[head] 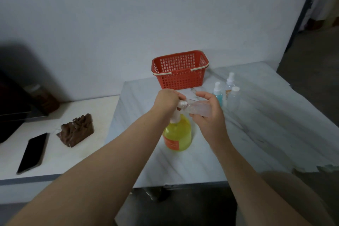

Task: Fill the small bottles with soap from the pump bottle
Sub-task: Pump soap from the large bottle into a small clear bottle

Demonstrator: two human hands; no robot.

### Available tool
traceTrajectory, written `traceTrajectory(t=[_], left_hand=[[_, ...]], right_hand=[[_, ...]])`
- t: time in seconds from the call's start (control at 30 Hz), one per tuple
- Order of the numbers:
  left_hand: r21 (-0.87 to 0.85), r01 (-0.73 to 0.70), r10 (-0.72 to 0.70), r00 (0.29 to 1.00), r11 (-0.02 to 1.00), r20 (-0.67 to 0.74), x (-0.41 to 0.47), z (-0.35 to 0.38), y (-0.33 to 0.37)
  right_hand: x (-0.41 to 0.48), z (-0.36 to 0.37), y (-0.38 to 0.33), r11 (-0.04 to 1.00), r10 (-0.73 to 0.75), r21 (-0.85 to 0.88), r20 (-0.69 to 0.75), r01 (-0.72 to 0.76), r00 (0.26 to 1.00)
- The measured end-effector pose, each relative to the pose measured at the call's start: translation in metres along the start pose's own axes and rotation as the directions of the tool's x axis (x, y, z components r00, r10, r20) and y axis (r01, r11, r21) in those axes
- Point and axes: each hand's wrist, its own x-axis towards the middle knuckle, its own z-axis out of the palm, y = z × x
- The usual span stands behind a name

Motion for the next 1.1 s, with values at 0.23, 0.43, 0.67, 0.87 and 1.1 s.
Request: traceTrajectory(t=[0.23,0.43,0.67,0.87,1.1], left_hand=[[0.139,-0.019,0.027,0.998,0.990,-0.055,0.011,-0.001,0.002],[0.180,-0.038,0.060,0.992,0.983,-0.115,0.013,0.000,-0.003],[0.134,-0.072,0.090,0.988,0.988,-0.127,0.015,0.006,-0.011],[0.149,-0.044,0.065,0.989,0.988,-0.136,0.013,0.007,-0.012],[0.235,-0.029,0.054,0.994,0.972,-0.099,0.014,0.004,-0.009]], right_hand=[[0.005,-0.001,0.003,0.999,-0.027,-0.027,0.000,0.027,1.000],[0.005,0.002,0.006,0.999,-0.018,-0.036,0.014,0.019,1.000],[0.006,0.003,0.011,1.000,0.025,-0.009,0.006,-0.025,1.000],[0.006,0.004,0.013,0.999,0.043,-0.001,0.002,-0.043,0.999],[0.004,0.003,0.009,0.999,0.028,0.029,-0.002,-0.028,1.000]])
